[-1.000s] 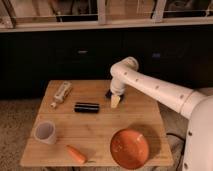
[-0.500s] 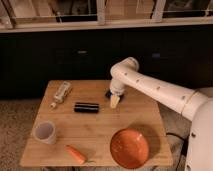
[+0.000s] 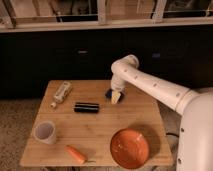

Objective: Place the white sponge in the ceramic cup

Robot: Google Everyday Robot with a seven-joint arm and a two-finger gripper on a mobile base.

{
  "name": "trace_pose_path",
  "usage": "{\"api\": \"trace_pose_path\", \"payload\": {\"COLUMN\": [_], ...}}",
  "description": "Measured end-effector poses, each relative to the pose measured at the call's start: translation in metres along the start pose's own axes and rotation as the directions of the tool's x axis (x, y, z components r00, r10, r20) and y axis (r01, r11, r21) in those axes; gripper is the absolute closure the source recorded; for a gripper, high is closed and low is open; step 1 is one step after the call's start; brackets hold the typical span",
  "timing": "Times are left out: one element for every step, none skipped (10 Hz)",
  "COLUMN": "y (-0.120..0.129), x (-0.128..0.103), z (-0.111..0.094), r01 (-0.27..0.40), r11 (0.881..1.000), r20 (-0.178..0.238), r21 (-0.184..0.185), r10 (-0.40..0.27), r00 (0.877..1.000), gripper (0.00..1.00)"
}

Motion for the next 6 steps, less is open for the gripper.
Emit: {"api": "trace_pose_path", "payload": {"y": [-0.0015,-0.0041,-0.0064,-0.0084,-0.0099,-0.0114], "x": [0.0029,0.006,0.0063,0.0047,0.0059,0.0095], "z": [-0.001,-0.0036,-0.0048,-0.004,-0.0015,0.0014], "r01": [-0.003,-0.01,-0.006,-0.002,0.0,0.001], "r11": [1.0,1.0,1.0,1.0,1.0,1.0], "r20": [0.007,0.013,0.013,0.015,0.016,0.014], "r21": [-0.001,-0.006,-0.01,-0.013,-0.017,-0.018], "r10": [0.003,0.01,0.006,0.002,0.0,0.0], "r00": [1.0,1.0,1.0,1.0,1.0,1.0], "gripper": [0.2,0.2,0.2,0.2,0.2,0.2]}}
